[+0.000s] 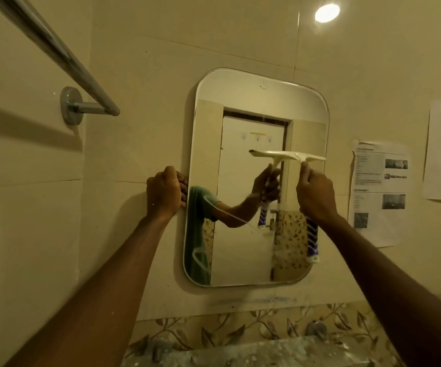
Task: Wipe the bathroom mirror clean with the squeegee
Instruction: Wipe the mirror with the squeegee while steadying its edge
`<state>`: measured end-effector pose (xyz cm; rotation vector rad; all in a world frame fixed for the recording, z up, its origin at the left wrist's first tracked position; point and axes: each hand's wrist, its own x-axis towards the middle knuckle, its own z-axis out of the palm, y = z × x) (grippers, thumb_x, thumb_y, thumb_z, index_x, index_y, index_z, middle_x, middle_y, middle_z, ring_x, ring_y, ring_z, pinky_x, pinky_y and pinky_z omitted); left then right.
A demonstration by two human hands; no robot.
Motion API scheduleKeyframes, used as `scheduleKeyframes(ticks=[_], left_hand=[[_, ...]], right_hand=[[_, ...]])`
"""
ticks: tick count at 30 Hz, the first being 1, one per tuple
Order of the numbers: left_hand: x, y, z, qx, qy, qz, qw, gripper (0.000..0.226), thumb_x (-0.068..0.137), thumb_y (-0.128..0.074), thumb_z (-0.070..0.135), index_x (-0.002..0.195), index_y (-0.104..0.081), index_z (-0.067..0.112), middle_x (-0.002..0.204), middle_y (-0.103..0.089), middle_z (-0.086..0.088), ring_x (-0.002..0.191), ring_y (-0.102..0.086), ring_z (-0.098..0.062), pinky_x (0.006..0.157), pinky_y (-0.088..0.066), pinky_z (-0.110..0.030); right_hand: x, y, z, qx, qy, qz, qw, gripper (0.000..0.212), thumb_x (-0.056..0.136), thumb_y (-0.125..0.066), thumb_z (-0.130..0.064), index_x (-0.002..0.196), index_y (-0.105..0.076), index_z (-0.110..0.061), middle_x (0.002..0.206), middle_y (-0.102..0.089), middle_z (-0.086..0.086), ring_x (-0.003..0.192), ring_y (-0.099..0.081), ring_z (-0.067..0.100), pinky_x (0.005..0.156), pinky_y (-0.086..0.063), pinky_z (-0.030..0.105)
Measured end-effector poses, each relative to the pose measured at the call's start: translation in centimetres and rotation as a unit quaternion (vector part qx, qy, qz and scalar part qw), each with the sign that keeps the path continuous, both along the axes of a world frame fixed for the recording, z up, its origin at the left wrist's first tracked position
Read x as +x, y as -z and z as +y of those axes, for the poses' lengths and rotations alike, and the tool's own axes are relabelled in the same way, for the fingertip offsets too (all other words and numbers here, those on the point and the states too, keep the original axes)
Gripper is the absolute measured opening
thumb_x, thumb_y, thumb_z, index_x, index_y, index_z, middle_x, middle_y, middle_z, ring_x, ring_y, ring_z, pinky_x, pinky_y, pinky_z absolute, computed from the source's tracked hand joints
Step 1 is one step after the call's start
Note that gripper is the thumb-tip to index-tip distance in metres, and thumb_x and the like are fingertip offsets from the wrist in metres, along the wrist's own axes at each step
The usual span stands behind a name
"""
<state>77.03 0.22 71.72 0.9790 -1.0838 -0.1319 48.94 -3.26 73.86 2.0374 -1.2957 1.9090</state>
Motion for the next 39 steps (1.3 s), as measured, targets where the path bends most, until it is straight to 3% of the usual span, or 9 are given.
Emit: scheduleKeyframes(ticks=[3, 6, 8, 17, 19, 23, 26, 34, 39], left_hand=[[-0.1, 0.0, -0.1, -0.001, -0.005, -0.008, 1.0, 0.062, 0.087, -0.021, 0.037, 0.078, -0.066, -0.004, 0.069, -0.067, -0.025, 0.06, -0.066, -0.039, 0.059, -0.06, -0.05], [-0.2, 0.0, -0.1, 0.001, -0.012, -0.007, 1.0, 0.064, 0.079, -0.021, 0.043, 0.074, -0.065, -0.003, 0.068, -0.067, -0.024, 0.059, -0.065, -0.039, 0.057, -0.059, -0.052], [-0.2, -0.1, 0.0, 0.007, -0.013, -0.006, 1.0, 0.063, 0.079, -0.021, 0.042, 0.072, -0.066, -0.001, 0.067, -0.067, -0.023, 0.06, -0.065, -0.039, 0.057, -0.058, -0.053], [0.0, 0.0, 0.5, 0.015, 0.0, -0.016, 1.0, 0.058, 0.094, -0.021, 0.029, 0.081, -0.065, -0.005, 0.072, -0.067, -0.027, 0.06, -0.066, -0.038, 0.059, -0.06, -0.047], [0.0, 0.1, 0.3, 0.016, 0.007, -0.011, 1.0, 0.057, 0.093, -0.022, 0.03, 0.081, -0.065, -0.006, 0.072, -0.067, -0.027, 0.06, -0.065, -0.039, 0.058, -0.06, -0.048], [0.0, -0.2, 0.4, 0.024, 0.015, -0.011, 1.0, 0.06, 0.085, -0.022, 0.037, 0.083, -0.065, -0.006, 0.071, -0.066, -0.026, 0.062, -0.065, -0.041, 0.058, -0.059, -0.05], [-0.2, -0.4, 0.9, 0.031, 0.013, -0.016, 0.999, 0.057, 0.095, -0.022, 0.029, 0.084, -0.064, -0.008, 0.074, -0.066, -0.029, 0.061, -0.063, -0.04, 0.059, -0.058, -0.046], [0.5, -0.5, 0.8, 0.058, 0.058, 0.004, 0.997, 0.057, 0.1, -0.02, 0.028, 0.088, -0.064, -0.006, 0.07, -0.065, -0.019, 0.061, -0.062, -0.031, 0.06, -0.055, -0.035], [0.9, -0.4, 0.4, 0.065, 0.072, 0.01, 0.995, 0.058, 0.099, -0.019, 0.029, 0.089, -0.064, -0.007, 0.074, -0.068, -0.017, 0.064, -0.066, -0.029, 0.058, -0.054, -0.032]], right_hand=[[1.7, 4.9, -0.4, 0.012, 0.003, -0.025, 1.0, 0.044, 0.106, -0.028, -0.03, 0.071, -0.053, -0.016, 0.056, -0.051, 0.003, 0.041, -0.045, 0.015, 0.037, -0.04, 0.027], [3.0, 13.1, 0.8, 0.058, -0.003, -0.039, 0.998, 0.041, 0.104, -0.03, -0.03, 0.077, -0.057, -0.015, 0.061, -0.059, 0.007, 0.049, -0.058, 0.024, 0.044, -0.05, 0.04], [3.5, 15.7, 2.4, 0.102, -0.005, -0.03, 0.994, 0.04, 0.104, -0.031, -0.031, 0.079, -0.057, -0.015, 0.062, -0.06, 0.007, 0.051, -0.059, 0.022, 0.046, -0.051, 0.041], [5.1, 1.4, 1.9, 0.025, -0.015, -0.009, 1.0, 0.044, 0.106, -0.027, -0.034, 0.077, -0.053, -0.012, 0.06, -0.051, 0.001, 0.047, -0.046, 0.013, 0.043, -0.037, 0.024], [6.2, 2.2, 2.1, 0.034, -0.012, -0.012, 0.999, 0.041, 0.105, -0.027, -0.035, 0.079, -0.052, -0.015, 0.061, -0.051, -0.001, 0.046, -0.045, 0.01, 0.041, -0.034, 0.021], [8.1, 11.4, 4.0, 0.084, -0.037, -0.003, 0.996, 0.033, 0.101, -0.033, -0.038, 0.08, -0.054, -0.024, 0.062, -0.055, -0.007, 0.046, -0.049, 0.002, 0.037, -0.034, 0.011], [8.8, 15.0, 5.9, 0.135, -0.009, 0.034, 0.99, 0.036, 0.102, -0.031, -0.038, 0.083, -0.056, -0.02, 0.06, -0.054, -0.01, 0.048, -0.05, 0.001, 0.037, -0.036, 0.012], [10.2, 2.0, 5.6, 0.04, -0.033, 0.007, 0.999, 0.038, 0.104, -0.029, -0.037, 0.085, -0.052, -0.015, 0.066, -0.052, -0.005, 0.053, -0.049, 0.003, 0.046, -0.032, 0.013], [11.0, 7.3, 6.3, 0.087, -0.015, 0.068, 0.994, 0.022, 0.101, -0.038, -0.037, 0.092, -0.05, -0.02, 0.069, -0.054, -0.009, 0.051, -0.05, 0.003, 0.043, -0.031, 0.011]])
